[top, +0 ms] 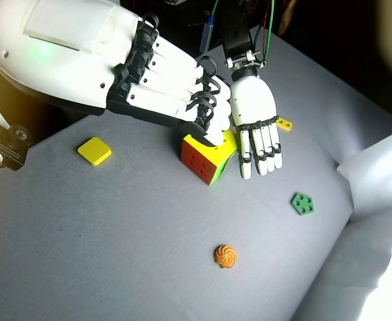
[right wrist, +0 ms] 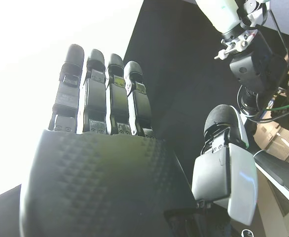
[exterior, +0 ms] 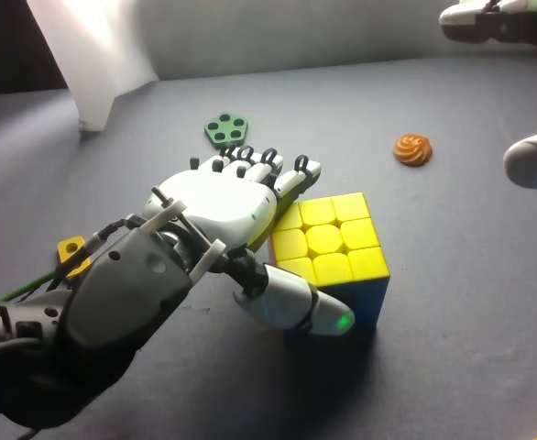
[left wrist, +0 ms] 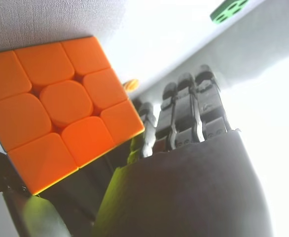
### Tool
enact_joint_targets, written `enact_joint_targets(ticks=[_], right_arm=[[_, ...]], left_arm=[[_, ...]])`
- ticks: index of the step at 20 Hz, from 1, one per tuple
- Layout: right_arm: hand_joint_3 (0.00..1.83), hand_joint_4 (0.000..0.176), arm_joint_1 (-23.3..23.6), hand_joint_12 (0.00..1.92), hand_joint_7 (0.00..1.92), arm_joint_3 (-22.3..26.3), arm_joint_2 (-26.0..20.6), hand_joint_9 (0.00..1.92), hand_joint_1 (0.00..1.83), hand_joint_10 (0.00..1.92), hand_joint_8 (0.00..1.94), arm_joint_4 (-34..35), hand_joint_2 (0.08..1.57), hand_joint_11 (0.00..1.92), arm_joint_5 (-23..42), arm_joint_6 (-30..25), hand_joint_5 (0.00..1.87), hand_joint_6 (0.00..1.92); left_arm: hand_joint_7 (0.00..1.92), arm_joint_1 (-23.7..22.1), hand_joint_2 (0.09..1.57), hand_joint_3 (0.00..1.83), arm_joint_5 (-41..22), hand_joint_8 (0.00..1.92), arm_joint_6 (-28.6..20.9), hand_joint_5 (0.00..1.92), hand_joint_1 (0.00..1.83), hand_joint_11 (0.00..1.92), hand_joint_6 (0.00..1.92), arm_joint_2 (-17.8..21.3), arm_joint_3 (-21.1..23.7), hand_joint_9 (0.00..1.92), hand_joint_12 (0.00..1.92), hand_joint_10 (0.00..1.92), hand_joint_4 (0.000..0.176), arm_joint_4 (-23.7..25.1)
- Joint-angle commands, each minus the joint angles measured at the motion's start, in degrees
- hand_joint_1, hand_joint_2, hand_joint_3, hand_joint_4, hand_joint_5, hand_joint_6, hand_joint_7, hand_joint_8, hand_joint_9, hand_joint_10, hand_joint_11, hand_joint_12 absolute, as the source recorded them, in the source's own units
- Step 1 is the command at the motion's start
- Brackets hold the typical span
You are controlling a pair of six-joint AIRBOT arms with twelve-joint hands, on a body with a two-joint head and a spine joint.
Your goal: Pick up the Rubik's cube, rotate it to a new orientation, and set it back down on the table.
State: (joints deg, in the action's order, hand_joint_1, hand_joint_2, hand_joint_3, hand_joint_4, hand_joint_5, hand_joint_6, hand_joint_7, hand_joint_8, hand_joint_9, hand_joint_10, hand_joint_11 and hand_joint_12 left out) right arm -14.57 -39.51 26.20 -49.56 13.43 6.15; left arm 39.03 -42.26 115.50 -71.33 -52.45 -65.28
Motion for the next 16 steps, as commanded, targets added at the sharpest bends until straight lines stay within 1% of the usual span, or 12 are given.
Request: enact_joint_targets(ticks=[1, 2, 3, 4, 5, 6, 7, 10, 12, 13, 14, 16], right_arm=[[0.0, 0.0, 0.57, 0.55, 0.2, 0.06, -0.04, 0.2, 0.11, 0.0, 0.0, 1.52, 1.04, 0.0, 4.55, -0.11, 0.21, 0.0], [0.0, 0.0, 0.57, 0.55, 0.2, 0.06, -0.03, 0.2, 0.13, 0.0, 0.0, 1.52, 1.04, 0.0, 4.55, -0.11, 0.21, 0.0], [0.0, 0.0, 0.58, 0.51, 0.19, 0.06, -0.03, 0.18, 0.11, 0.0, 0.0, 1.52, 1.04, 0.0, 4.55, -0.11, 0.2, 0.0], [0.0, 0.0, 0.58, 0.49, 0.19, 0.06, -0.03, 0.18, 0.12, 0.0, 0.0, 1.52, 1.05, 0.0, 4.55, -0.11, 0.2, 0.0], [0.0, 0.0, 0.58, 0.5, 0.2, 0.06, -0.03, 0.18, 0.12, 0.0, 0.0, 1.52, 1.05, 0.0, 4.55, -0.11, 0.2, 0.0], [0.0, 0.0, 0.58, 0.56, 0.22, 0.06, -0.03, 0.2, 0.12, 0.0, 0.0, 1.52, 1.05, 0.0, 4.55, -0.11, 0.22, 0.0], [0.0, 0.0, 0.58, 0.54, 0.2, 0.06, -0.03, 0.19, 0.11, 0.0, 0.0, 1.52, 1.05, 0.0, 4.55, -0.11, 0.21, 0.0], [0.0, 0.0, 0.6, 0.6, 0.22, 0.06, -0.03, 0.22, 0.15, 0.0, 0.0, 1.52, 1.04, 0.0, 4.55, -0.11, 0.24, 0.01], [0.0, 0.0, 0.61, 0.54, 0.2, 0.06, -0.03, 0.19, 0.12, 0.0, 0.0, 1.52, 1.05, 0.0, 4.55, -0.11, 0.22, 0.0], [0.0, 0.0, 0.61, 0.52, 0.2, 0.06, -0.02, 0.18, 0.1, 0.0, 0.0, 1.52, 1.06, 0.0, 4.55, -0.11, 0.21, 0.0], [0.0, 0.0, 0.61, 0.53, 0.21, 0.06, -0.02, 0.19, 0.12, 0.0, 0.0, 1.52, 1.05, 0.0, 4.55, -0.11, 0.21, 0.0], [0.0, 0.0, 0.62, 0.54, 0.21, 0.06, -0.02, 0.2, 0.12, 0.0, 0.0, 1.52, 1.05, 0.0, 4.55, -0.11, 0.22, 0.0]], left_arm=[[0.0, 0.06, 0.71, 0.0, -1.31, 0.0, 0.13, 0.0, 0.34, 0.0, 0.0, -0.71, -0.17, 0.0, 0.0, 0.0, 0.17, 1.81], [0.0, 0.07, 0.68, 0.0, -1.31, 0.0, 0.13, 0.0, 0.34, 0.0, 0.0, -0.74, -0.17, 0.0, 0.0, 0.0, 0.144, 1.81], [0.0, 0.1, 0.73, 0.0, -1.31, 0.0, 0.13, 0.0, 0.36, 0.0, 0.0, -0.78, -0.17, 0.0, 0.0, 0.0, 0.15, 1.81], [0.0, 0.11, 0.72, 0.0, -1.31, 0.0, 0.13, 0.0, 0.34, 0.0, 0.0, -0.79, -0.17, 0.0, 0.0, 0.0, 0.171, 1.81], [0.0, 0.11, 0.74, 0.0, -1.31, 0.0, 0.13, 0.0, 0.37, 0.0, 0.0, -0.8, -0.17, 0.0, 0.0, 0.0, 0.175, 1.81], [0.0, 0.11, 0.72, 0.0, -1.31, 0.0, 0.13, 0.0, 0.38, 0.0, 0.0, -0.81, -0.17, 0.0, 0.0, 0.0, 0.148, 1.81], [0.0, 0.11, 0.74, 0.0, -1.31, 0.0, 0.13, 0.0, 0.32, 0.0, 0.0, -0.82, -0.17, 0.0, 0.0, 0.0, 0.135, 1.8], [0.0, 0.24, 0.75, 0.0, -1.31, 0.0, 0.13, 0.0, 0.35, 0.0, 0.0, -0.82, -0.16, 0.0, 0.0, 0.0, 0.147, 1.8], [0.0, 0.28, 0.78, 0.01, -1.31, 0.0, 0.13, 0.0, 0.4, 0.0, 0.0, -0.78, -0.14, 0.0, 0.0, 0.0, 0.136, 1.8], [0.0, 0.29, 0.74, 0.0, -1.31, 0.0, 0.13, 0.0, 0.34, 0.0, 0.0, -0.77, -0.15, 0.0, 0.0, 0.0, 0.087, 1.8], [0.0, 0.33, 0.72, 0.0, -1.31, 0.0, 0.13, 0.0, 0.33, 0.0, 0.0, -0.78, -0.17, 0.0, 0.0, 0.0, 0.08, 1.8], [0.0, 0.38, 0.75, 0.0, -1.31, 0.0, 0.13, 0.0, 0.31, 0.0, 0.0, -0.82, -0.18, 0.0, 0.0, 0.0, 0.084, 1.8]])
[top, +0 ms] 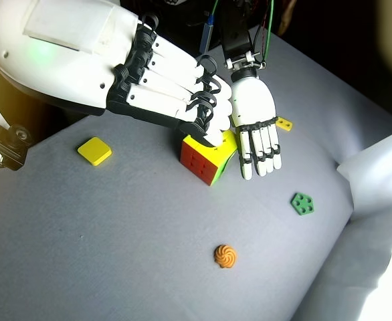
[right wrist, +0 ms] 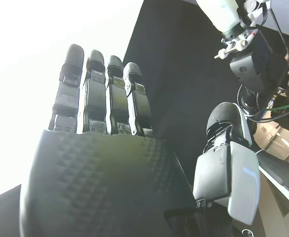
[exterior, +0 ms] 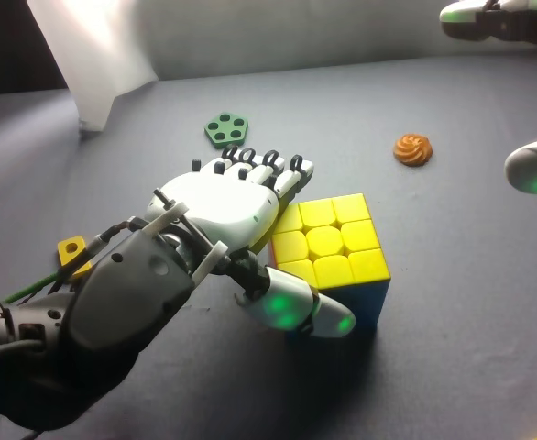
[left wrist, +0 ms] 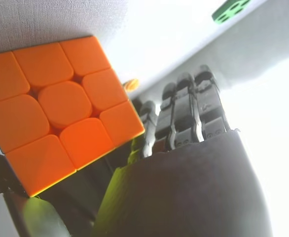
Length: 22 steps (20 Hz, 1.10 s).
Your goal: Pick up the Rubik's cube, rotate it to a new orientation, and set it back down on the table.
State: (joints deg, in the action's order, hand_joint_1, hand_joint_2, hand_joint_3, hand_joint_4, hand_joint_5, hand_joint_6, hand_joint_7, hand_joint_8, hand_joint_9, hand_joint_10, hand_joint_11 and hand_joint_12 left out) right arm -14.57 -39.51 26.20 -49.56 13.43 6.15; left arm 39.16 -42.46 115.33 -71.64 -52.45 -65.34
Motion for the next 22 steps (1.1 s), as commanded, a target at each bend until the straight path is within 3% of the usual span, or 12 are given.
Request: enact_joint_targets(ticks=[1, 2, 5, 7, 10, 11, 13, 15, 16, 17, 18, 22], right_arm=[[0.0, 0.0, 0.62, 0.51, 0.2, 0.06, -0.02, 0.18, 0.09, 0.0, 0.0, 1.52, 1.06, 0.0, 4.55, -0.11, 0.21, 0.0], [0.0, 0.0, 0.62, 0.51, 0.2, 0.06, -0.01, 0.18, 0.08, 0.0, 0.0, 1.52, 1.06, 0.0, 4.55, -0.11, 0.21, 0.0], [0.0, 0.0, 0.62, 0.49, 0.19, 0.06, -0.02, 0.18, 0.11, 0.0, 0.0, 1.52, 1.05, 0.0, 4.55, -0.11, 0.2, 0.0], [0.0, 0.0, 0.63, 0.53, 0.21, 0.05, -0.02, 0.19, 0.12, 0.0, 0.0, 1.52, 1.06, 0.0, 4.55, -0.11, 0.22, 0.0], [0.0, 0.0, 0.64, 0.6, 0.23, 0.05, -0.02, 0.22, 0.1, 0.01, 0.01, 1.52, 1.05, 0.0, 4.55, -0.1, 0.23, 0.01], [0.0, 0.0, 0.65, 0.63, 0.24, 0.05, -0.02, 0.23, 0.1, 0.01, 0.01, 1.52, 1.05, 0.0, 4.55, -0.1, 0.24, 0.01], [0.0, 0.0, 0.67, 0.54, 0.21, 0.05, -0.02, 0.19, 0.06, 0.0, 0.0, 1.52, 1.06, 0.0, 4.55, -0.1, 0.22, 0.0], [0.0, 0.0, 0.68, 0.54, 0.22, 0.05, -0.02, 0.2, 0.09, 0.0, 0.0, 1.52, 1.06, 0.0, 4.55, -0.1, 0.24, 0.0], [0.0, 0.0, 0.69, 0.55, 0.22, 0.05, -0.02, 0.2, 0.1, 0.0, 0.0, 1.52, 1.07, 0.0, 4.55, -0.1, 0.23, 0.0], [0.0, 0.0, 0.69, 0.56, 0.2, 0.05, -0.02, 0.19, 0.09, 0.0, 0.0, 1.52, 1.06, 0.0, 4.55, -0.1, 0.21, 0.0], [0.0, 0.0, 0.7, 0.52, 0.17, 0.05, -0.02, 0.17, 0.04, 0.0, 0.0, 1.52, 1.07, 0.0, 4.55, -0.1, 0.18, 0.0], [0.0, 0.0, 0.72, 0.55, 0.21, 0.04, -0.03, 0.2, 0.1, 0.0, 0.01, 1.52, 1.06, 0.0, 4.55, -0.1, 0.22, 0.01]], left_arm=[[0.0, 0.29, 0.73, 0.0, -1.12, 0.0, 0.3, 0.0, 0.34, 0.0, 0.0, -0.58, -0.2, 0.0, 0.0, 0.0, 0.105, 1.87], [0.0, 0.33, 0.71, 0.0, -1.12, 0.0, 0.3, 0.0, 0.4, 0.0, 0.0, -0.62, -0.21, 0.0, 0.0, 0.0, 0.128, 1.87], [0.0, 0.45, 0.7, 0.0, -1.12, 0.0, 0.3, 0.0, 0.36, 0.0, 0.0, -0.66, -0.23, 0.0, 0.0, 0.0, 0.133, 1.87], [0.0, 0.51, 0.68, 0.0, -1.12, 0.0, 0.3, 0.0, 0.39, 0.0, 0.0, -0.71, -0.23, 0.0, 0.0, 0.0, 0.095, 1.87], [0.0, 0.6, 0.72, 0.0, -1.12, 0.0, 0.3, 0.0, 0.32, 0.0, 0.0, -0.84, -0.3, 0.0, 0.0, 0.0, 0.11, 1.88], [0.0, 0.67, 0.74, 0.0, -1.12, 0.0, 0.3, 0.0, 0.39, 0.0, 0.0, -0.84, -0.3, 0.0, 0.0, 0.0, 0.136, 1.88], [0.0, 0.76, 0.73, 0.0, -1.12, 0.0, 0.3, 0.0, 0.39, 0.0, 0.0, -0.85, -0.3, 0.0, 0.0, 0.0, 0.113, 1.88], [0.0, 0.84, 0.82, 0.04, -1.12, 0.0, 0.3, 0.01, 0.49, 0.0, 0.0, -0.84, -0.35, 0.0, 0.0, 0.0, 0.167, 1.89], [0.0, 0.9, 0.85, 0.05, -1.12, 0.0, 0.3, 0.11, 0.59, 0.0, 0.04, -0.83, -0.35, 0.0, 0.0, 0.0, 0.157, 1.89], [0.0, 1.01, 0.95, 0.04, -1.12, 0.0, 0.3, 0.07, 0.71, 0.0, 0.02, -0.81, -0.35, 0.0, 0.0, 0.0, 0.055, 1.88], [0.0, 1.08, 0.94, 0.02, -1.12, 0.0, 0.3, 0.1, 0.87, 0.0, 0.03, -0.78, -0.34, 0.0, 0.0, 0.0, 0.001, 1.88], [0.08, 1.37, 0.93, 0.0, -1.02, 0.01, 0.29, 0.19, 0.97, 0.0, 0.02, -0.59, -0.34, 0.0, 0.0, 0.0, 0.0, 1.88]])
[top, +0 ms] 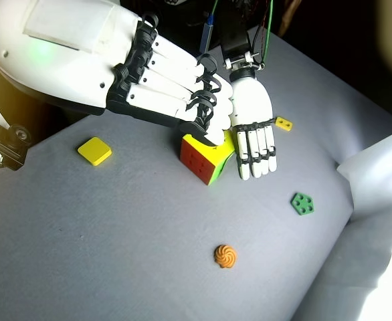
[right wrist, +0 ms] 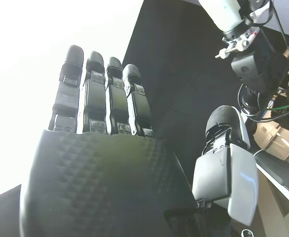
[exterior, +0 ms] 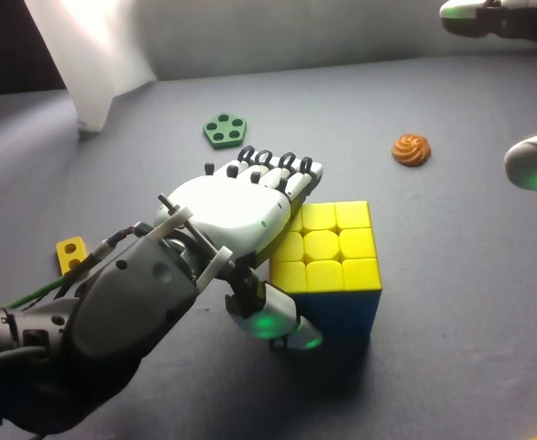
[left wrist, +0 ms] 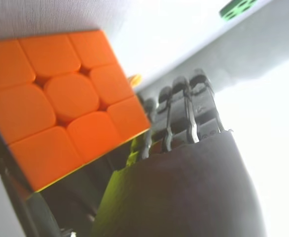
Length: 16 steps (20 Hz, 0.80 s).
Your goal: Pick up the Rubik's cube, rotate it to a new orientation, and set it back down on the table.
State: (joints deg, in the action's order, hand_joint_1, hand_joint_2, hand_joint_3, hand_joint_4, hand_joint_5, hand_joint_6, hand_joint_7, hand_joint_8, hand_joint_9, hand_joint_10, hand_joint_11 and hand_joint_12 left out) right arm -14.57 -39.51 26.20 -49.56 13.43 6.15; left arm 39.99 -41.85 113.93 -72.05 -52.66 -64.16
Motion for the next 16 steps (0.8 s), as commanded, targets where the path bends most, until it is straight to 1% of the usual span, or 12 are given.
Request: enact_joint_targets(ticks=[1, 2, 4, 5, 6, 7, 8, 9, 10, 12, 15, 16], right_arm=[[0.0, 0.0, 0.72, 0.55, 0.2, 0.04, -0.03, 0.19, 0.1, 0.0, 0.0, 1.52, 1.06, 0.0, 4.55, -0.1, 0.21, 0.0], [0.0, 0.0, 0.72, 0.55, 0.19, 0.04, -0.03, 0.18, 0.08, 0.0, 0.0, 1.52, 1.06, 0.0, 4.55, -0.1, 0.19, 0.0], [0.0, 0.0, 0.73, 0.55, 0.19, 0.04, -0.03, 0.18, 0.08, 0.0, 0.0, 1.52, 1.06, 0.0, 4.55, -0.1, 0.19, 0.0], [0.0, 0.0, 0.73, 0.53, 0.2, 0.04, -0.03, 0.18, 0.06, 0.0, 0.0, 1.52, 1.07, 0.0, 4.55, -0.1, 0.21, 0.0], [0.0, 0.0, 0.73, 0.52, 0.19, 0.04, -0.03, 0.19, 0.08, 0.0, 0.0, 1.52, 1.08, 0.0, 4.55, -0.1, 0.2, 0.0], [0.0, 0.0, 0.73, 0.52, 0.19, 0.04, -0.03, 0.19, 0.08, 0.0, 0.0, 1.52, 1.08, 0.0, 4.55, -0.1, 0.2, 0.0], [0.0, 0.0, 0.73, 0.53, 0.2, 0.04, -0.03, 0.19, 0.08, 0.0, 0.0, 1.52, 1.08, 0.0, 4.55, -0.09, 0.21, 0.0], [0.0, 0.0, 0.74, 0.48, 0.18, 0.04, -0.03, 0.16, 0.07, 0.0, 0.0, 1.52, 1.07, 0.0, 4.55, -0.09, 0.2, 0.0], [0.0, 0.0, 0.74, 0.52, 0.2, 0.04, -0.03, 0.18, 0.08, 0.0, 0.0, 1.52, 1.07, 0.0, 4.55, -0.09, 0.21, 0.0], [0.0, 0.0, 0.75, 0.55, 0.22, 0.04, -0.04, 0.2, 0.11, 0.01, 0.0, 1.52, 1.08, 0.0, 4.55, -0.09, 0.23, 0.0], [0.0, 0.0, 0.76, 0.59, 0.21, 0.04, -0.04, 0.2, 0.13, 0.0, 0.0, 1.52, 1.07, 0.0, 4.55, -0.09, 0.22, 0.0], [0.0, 0.0, 0.76, 0.5, 0.19, 0.04, -0.04, 0.17, 0.13, 0.0, 0.0, 1.52, 1.07, 0.0, 4.55, -0.09, 0.21, 0.0]], left_arm=[[0.3, 0.54, 0.99, 0.0, -1.5, 0.06, 1.69, 0.42, 1.02, 0.01, 0.01, -0.11, -0.12, 0.27, 0.69, 0.0, 0.0, 0.69], [0.36, 0.54, 1.0, 0.0, -1.44, 0.05, 1.69, 0.47, 1.03, 0.0, 0.01, -0.03, -0.12, 0.33, 0.94, 0.0, 0.0, 0.65], [0.36, 0.51, 1.0, 0.0, -1.44, 0.05, 1.68, 0.47, 1.03, 0.0, 0.01, 0.03, -0.12, 0.33, 0.94, 0.0, 0.0, 0.51], [0.66, 0.49, 1.13, 0.01, -1.44, 0.13, 1.68, 0.64, 0.94, 0.11, 0.04, 0.03, -0.13, 0.61, 1.2, 0.15, 0.0, 0.49], [0.61, 0.49, 1.25, 0.0, -1.44, 1.21, 1.68, 0.79, 1.1, 0.02, 1.06, -0.01, -0.13, 0.47, 1.41, 0.64, 0.0, 0.43], [0.61, 0.49, 1.25, 0.0, -1.44, 1.21, 1.68, 0.79, 1.1, 0.02, 1.06, -0.05, -0.15, 0.47, 1.41, 0.64, 0.0, 0.42], [0.48, 0.49, 1.33, 0.0, -1.44, 1.66, 1.68, 0.74, 1.11, 0.0, 1.45, -0.09, -0.15, 0.29, 1.66, 1.27, 0.0, 0.39], [0.49, 0.48, 1.36, 0.0, -1.44, 1.78, 1.68, 0.65, 1.07, 0.03, 1.47, -0.09, -0.15, 0.32, 1.7, 1.43, 0.0, 0.37], [0.5, 0.48, 1.39, 0.0, -1.44, 1.86, 1.68, 0.57, 1.05, 0.06, 1.52, -0.11, -0.15, 0.32, 1.85, 1.62, 0.0, 0.37], [0.49, 0.5, 1.4, 0.0, -1.44, 1.86, 1.68, 0.55, 1.03, 0.03, 1.56, -0.15, -0.15, 0.29, 1.91, 1.7, 0.0, 0.37], [0.53, 0.42, 1.38, 0.0, -1.44, 1.85, 1.68, 0.56, 1.05, 0.15, 1.51, -0.23, -0.16, 0.36, 1.92, 1.78, 0.0, 0.5], [0.53, 0.31, 1.39, 0.0, -1.44, 1.91, 1.67, 0.53, 1.07, 0.2, 1.49, -0.23, -0.15, 0.36, 1.92, 1.85, 0.0, 0.53]])
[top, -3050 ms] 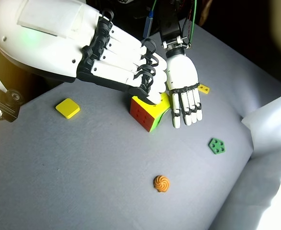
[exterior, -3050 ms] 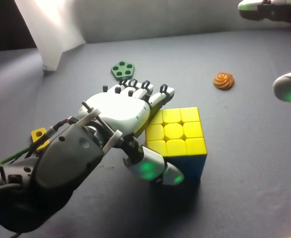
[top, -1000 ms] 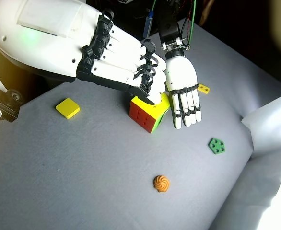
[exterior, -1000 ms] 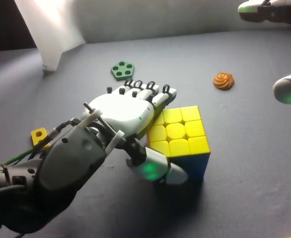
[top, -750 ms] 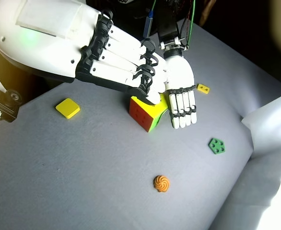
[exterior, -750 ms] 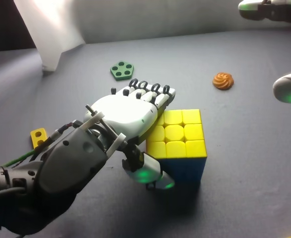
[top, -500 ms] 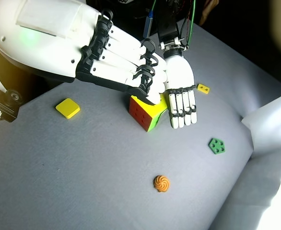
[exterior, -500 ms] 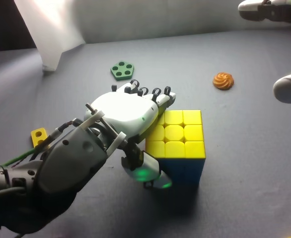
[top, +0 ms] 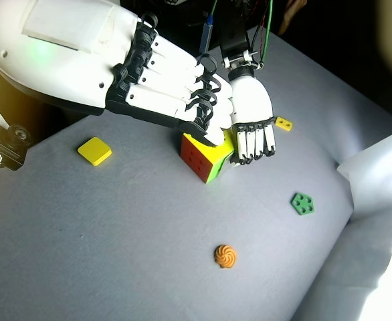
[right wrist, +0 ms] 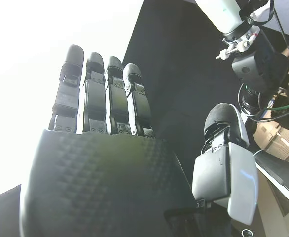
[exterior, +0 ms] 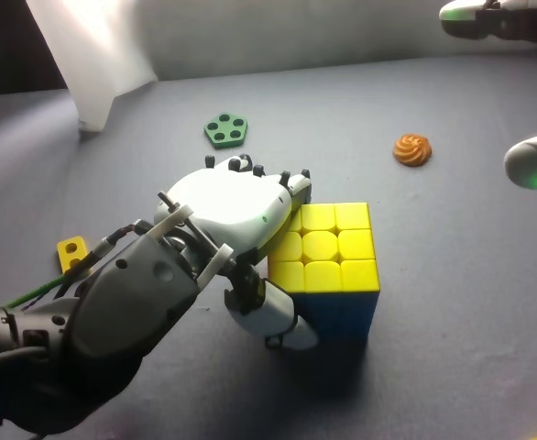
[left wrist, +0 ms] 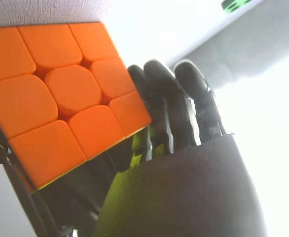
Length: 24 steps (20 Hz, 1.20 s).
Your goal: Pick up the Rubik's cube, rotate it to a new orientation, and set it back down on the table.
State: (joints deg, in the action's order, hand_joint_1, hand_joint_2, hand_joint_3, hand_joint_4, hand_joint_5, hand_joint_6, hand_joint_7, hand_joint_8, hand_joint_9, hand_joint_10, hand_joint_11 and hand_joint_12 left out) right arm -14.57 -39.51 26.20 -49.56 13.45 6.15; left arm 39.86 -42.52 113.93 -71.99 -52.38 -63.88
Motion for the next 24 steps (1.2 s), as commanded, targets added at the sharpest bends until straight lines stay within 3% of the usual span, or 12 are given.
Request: enact_joint_targets(ticks=[1, 2, 3, 4, 7, 8, 11, 15, 16, 24], right_arm=[[0.0, 0.0, 0.76, 0.52, 0.2, 0.04, -0.05, 0.19, 0.11, 0.0, 0.0, 1.52, 1.06, 0.0, 4.53, -0.09, 0.21, 0.0], [0.0, 0.0, 0.76, 0.53, 0.2, 0.04, -0.05, 0.19, 0.13, 0.0, 0.0, 1.52, 1.07, 0.0, 4.52, -0.09, 0.22, 0.0], [0.0, 0.0, 0.76, 0.53, 0.2, 0.04, -0.05, 0.19, 0.13, 0.0, 0.0, 1.52, 1.07, 0.0, 4.52, -0.09, 0.22, 0.0], [0.0, 0.0, 0.76, 0.51, 0.19, 0.04, -0.05, 0.18, 0.1, 0.0, 0.0, 1.52, 1.07, 0.0, 4.52, -0.09, 0.21, 0.0], [0.0, 0.0, 0.76, 0.47, 0.19, -0.02, -0.06, 0.17, 0.09, 0.0, 0.0, 1.52, 1.08, 0.0, 4.46, -0.08, 0.21, 0.0], [0.0, 0.0, 0.78, 0.45, 0.17, -0.04, -0.06, 0.15, 0.09, 0.0, 0.0, 1.52, 1.08, 0.0, 4.46, 0.05, 0.19, 0.0], [0.0, 0.0, 1.33, 0.5, 0.2, -0.25, -0.05, 0.18, 0.16, 0.01, 0.01, 1.52, 1.07, 0.0, 4.48, 0.73, 0.22, 0.01], [0.0, 0.0, 2.16, 0.39, 0.17, -1.32, -0.01, 0.14, 0.07, 0.0, 0.0, 1.52, 1.09, 0.0, 5.2, 0.73, 0.19, 0.0], [0.0, 0.0, 2.32, 0.48, 0.21, -1.65, 0.0, 0.18, 0.1, 0.0, 0.0, 1.52, 1.08, 0.0, 6.18, 0.75, 0.22, 0.0], [0.0, 0.0, 3.41, 0.5, 0.2, -3.73, 0.58, 0.18, 0.12, 0.0, 0.0, -5.69, 1.07, 0.0, 12.52, 1.18, 0.22, 0.0]], left_arm=[[0.52, 0.28, 1.4, 0.0, -0.76, 1.87, 1.66, 0.52, 1.04, 0.13, 1.55, -0.31, -0.42, 0.35, 1.92, 1.75, 0.0, 0.24], [0.52, 0.03, 1.39, 0.0, -0.76, 1.8, 1.64, 0.53, 1.03, 0.04, 1.59, -0.31, -0.42, 0.33, 1.86, 1.62, 0.002, 0.24], [0.52, -0.1, 1.39, 0.0, -0.76, 1.8, 1.64, 0.53, 1.03, 0.04, 1.59, -0.31, -0.41, 0.33, 1.86, 1.62, 0.002, 0.24], [0.53, -0.25, 1.36, 0.0, -0.76, 1.79, 1.58, 0.61, 1.06, 0.09, 1.48, -0.29, -0.41, 0.36, 1.89, 1.63, 0.0, 0.24], [0.56, -0.88, 1.38, 0.0, -0.76, 1.84, 1.48, 0.54, 1.07, 0.21, 1.5, -0.09, -0.42, 0.4, 1.92, 1.8, 0.0, 0.24], [0.6, -1.21, 1.34, 0.0, -0.76, 1.8, 1.48, 0.61, 1.11, 0.26, 1.38, 0.01, -0.41, 0.43, 1.92, 1.8, 0.0, 0.24], [0.63, -2.38, 1.32, 0.0, -0.64, 1.79, 1.48, 0.64, 1.15, 0.3, 1.3, 0.42, -0.11, 0.46, 1.92, 1.77, 0.0, -0.16], [0.63, -4.32, 1.34, 0.0, -0.63, 1.79, 1.55, 0.59, 1.13, 0.31, 1.38, 1.02, 0.55, 0.48, 1.92, 1.67, 0.0, -0.46], [0.64, -4.96, 1.34, 0.0, -0.6, 1.78, 1.62, 0.59, 1.13, 0.32, 1.37, 1.23, 0.72, 0.5, 1.92, 1.67, 0.0, -0.49], [0.61, -9.84, 1.34, 0.0, 0.93, 1.82, 2.96, 0.6, 1.14, 0.32, 1.35, 2.24, 1.19, 0.47, 1.92, 1.74, 0.0, -1.93]])
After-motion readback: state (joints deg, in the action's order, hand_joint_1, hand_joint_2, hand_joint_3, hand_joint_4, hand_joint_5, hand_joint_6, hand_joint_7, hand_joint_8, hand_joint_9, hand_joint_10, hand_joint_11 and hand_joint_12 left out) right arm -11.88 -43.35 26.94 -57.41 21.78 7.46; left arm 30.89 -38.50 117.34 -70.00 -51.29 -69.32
